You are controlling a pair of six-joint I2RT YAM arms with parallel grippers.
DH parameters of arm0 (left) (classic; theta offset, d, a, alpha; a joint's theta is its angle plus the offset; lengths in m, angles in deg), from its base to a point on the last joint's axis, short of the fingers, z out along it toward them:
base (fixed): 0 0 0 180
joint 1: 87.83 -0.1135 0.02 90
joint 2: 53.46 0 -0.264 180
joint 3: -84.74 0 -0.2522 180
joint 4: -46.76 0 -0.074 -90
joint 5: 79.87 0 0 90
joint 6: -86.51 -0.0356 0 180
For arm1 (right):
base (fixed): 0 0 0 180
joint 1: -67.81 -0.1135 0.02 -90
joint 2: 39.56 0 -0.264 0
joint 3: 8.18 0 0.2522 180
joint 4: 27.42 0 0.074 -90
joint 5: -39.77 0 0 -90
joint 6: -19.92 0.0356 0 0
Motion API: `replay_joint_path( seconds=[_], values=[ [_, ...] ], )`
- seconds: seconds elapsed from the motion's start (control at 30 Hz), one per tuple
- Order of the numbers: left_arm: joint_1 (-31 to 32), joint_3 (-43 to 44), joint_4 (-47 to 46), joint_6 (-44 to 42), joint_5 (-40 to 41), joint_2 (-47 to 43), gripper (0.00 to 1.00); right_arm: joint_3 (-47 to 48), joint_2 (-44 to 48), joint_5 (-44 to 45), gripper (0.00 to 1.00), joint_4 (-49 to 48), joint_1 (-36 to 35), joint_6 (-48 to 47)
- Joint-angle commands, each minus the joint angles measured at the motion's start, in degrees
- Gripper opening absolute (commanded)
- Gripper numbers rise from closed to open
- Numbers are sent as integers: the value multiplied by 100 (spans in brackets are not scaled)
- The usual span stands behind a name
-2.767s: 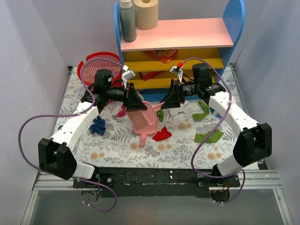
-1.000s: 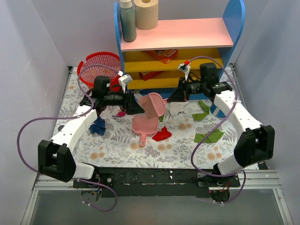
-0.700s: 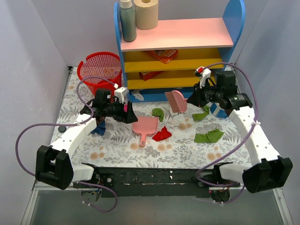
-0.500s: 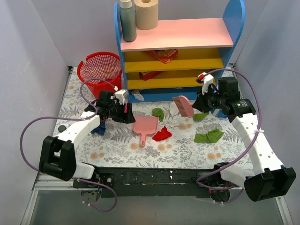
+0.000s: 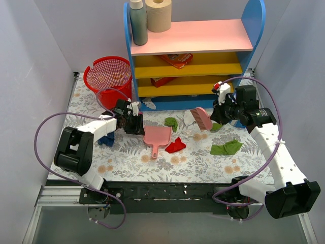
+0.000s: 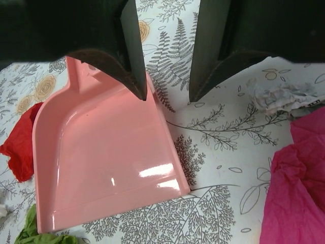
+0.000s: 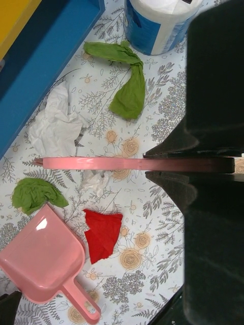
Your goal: Sweep away the paper scraps from the table
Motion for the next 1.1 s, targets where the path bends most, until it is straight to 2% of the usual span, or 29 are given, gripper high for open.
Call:
replay_joint_path(
  seconds=[0.0,0.2,0.43,0.7,0.87,1.07],
  values=[
    [24,268,-141,-90,-23,135,36,-78,70,-93,1,-188,-13,-91],
    [42,435,-97,-116,-138,302,32,-114,44,-163,1,-267,-13,-64],
    [42,409,-62,-186,-137,381,34,-157,-9,-119,1,-390,-13,-20],
    [94,480,131,-362,-278,469,24,-228,-97,-163,1,-496,-13,15],
    [103,374,219,-520,-226,294,14,-245,-97,-154,1,-522,-13,-11],
    [103,198,448,-635,-278,13,14,-351,-53,-163,1,-584,-13,-11]
  ],
)
